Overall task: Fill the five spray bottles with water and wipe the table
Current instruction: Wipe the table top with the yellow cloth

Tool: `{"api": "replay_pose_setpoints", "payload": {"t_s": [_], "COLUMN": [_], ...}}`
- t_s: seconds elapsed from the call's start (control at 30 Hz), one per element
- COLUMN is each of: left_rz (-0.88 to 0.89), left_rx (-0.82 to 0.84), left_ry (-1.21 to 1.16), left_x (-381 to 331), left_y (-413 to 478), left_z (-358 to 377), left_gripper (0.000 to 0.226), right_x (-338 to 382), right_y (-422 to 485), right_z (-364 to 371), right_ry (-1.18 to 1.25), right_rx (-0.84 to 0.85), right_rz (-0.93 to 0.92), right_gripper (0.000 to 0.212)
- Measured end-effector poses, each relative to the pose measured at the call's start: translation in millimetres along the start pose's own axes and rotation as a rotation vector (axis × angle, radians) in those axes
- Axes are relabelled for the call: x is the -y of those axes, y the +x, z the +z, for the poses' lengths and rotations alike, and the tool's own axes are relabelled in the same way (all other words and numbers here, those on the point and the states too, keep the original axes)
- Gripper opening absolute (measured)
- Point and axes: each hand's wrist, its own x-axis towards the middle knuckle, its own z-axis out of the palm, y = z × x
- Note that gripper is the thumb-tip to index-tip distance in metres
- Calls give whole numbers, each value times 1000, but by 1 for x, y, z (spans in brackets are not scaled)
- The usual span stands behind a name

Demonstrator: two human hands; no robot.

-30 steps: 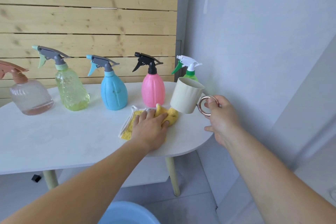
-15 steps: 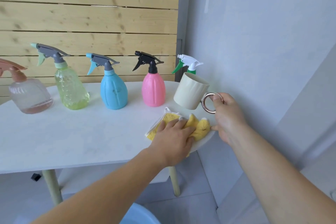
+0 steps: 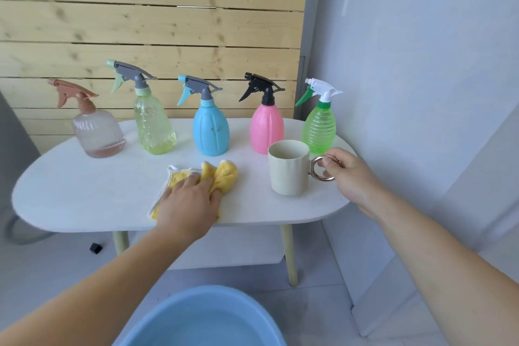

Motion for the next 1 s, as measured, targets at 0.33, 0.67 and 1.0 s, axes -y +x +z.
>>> {"api": "replay_pose_setpoints", "payload": {"t_s": [0.33,0.67,1.0], "left_rz": [-34,-98,-302], "left_rx": [12,14,31], "left_ry": [-26,-38,3], "left_x": [-2,40,178], "left_y": [-3,-3,-12], "left_z": [5,-5,-41], "left_gripper": [47,44,46], "right_x": [-5,72,75], "right_y": [0,-32,-50], "right_z": [4,42,159], "right_ry": [-72,-265,-524], "right_rx": [54,-284,338], "right_rz": [5,-508,-502], "right_gripper": [22,20,21]}}
